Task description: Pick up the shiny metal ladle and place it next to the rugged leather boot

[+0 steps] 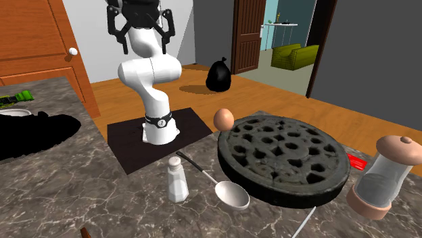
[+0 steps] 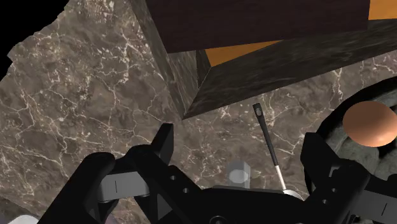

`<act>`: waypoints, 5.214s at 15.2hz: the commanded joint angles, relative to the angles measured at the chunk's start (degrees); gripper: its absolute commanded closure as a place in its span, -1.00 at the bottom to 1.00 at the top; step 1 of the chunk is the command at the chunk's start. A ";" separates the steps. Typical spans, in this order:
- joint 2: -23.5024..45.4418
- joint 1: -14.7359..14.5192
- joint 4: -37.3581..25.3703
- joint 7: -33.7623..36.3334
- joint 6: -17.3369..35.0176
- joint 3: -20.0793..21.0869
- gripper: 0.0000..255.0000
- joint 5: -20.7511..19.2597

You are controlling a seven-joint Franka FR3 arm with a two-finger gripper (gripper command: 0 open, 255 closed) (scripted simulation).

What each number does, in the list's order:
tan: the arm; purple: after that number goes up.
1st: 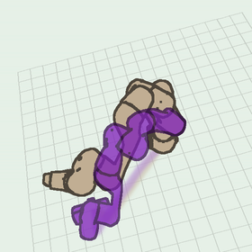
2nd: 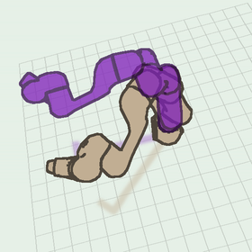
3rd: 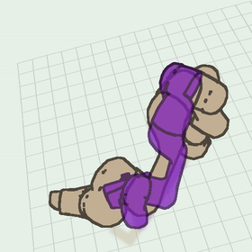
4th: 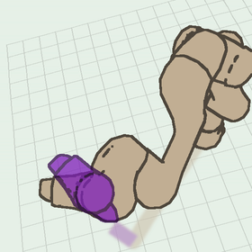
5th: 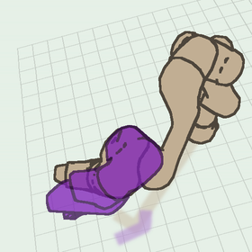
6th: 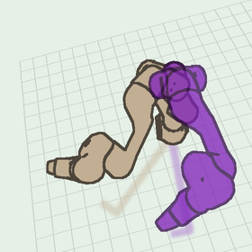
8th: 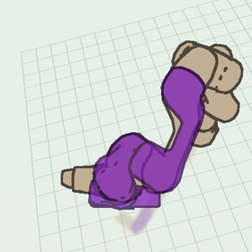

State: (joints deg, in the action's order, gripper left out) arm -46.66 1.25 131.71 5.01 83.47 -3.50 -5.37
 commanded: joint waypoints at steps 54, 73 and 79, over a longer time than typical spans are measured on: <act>41.13 -7.89 6.33 -9.05 51.23 1.59 1.00 -2.92; 33.98 -8.22 -1.76 -10.88 36.05 1.79 1.00 -1.64; 32.72 -8.29 -5.21 -11.35 31.36 1.86 1.00 -1.38</act>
State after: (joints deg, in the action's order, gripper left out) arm -13.87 -7.05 127.30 -6.22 115.71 -1.63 -6.79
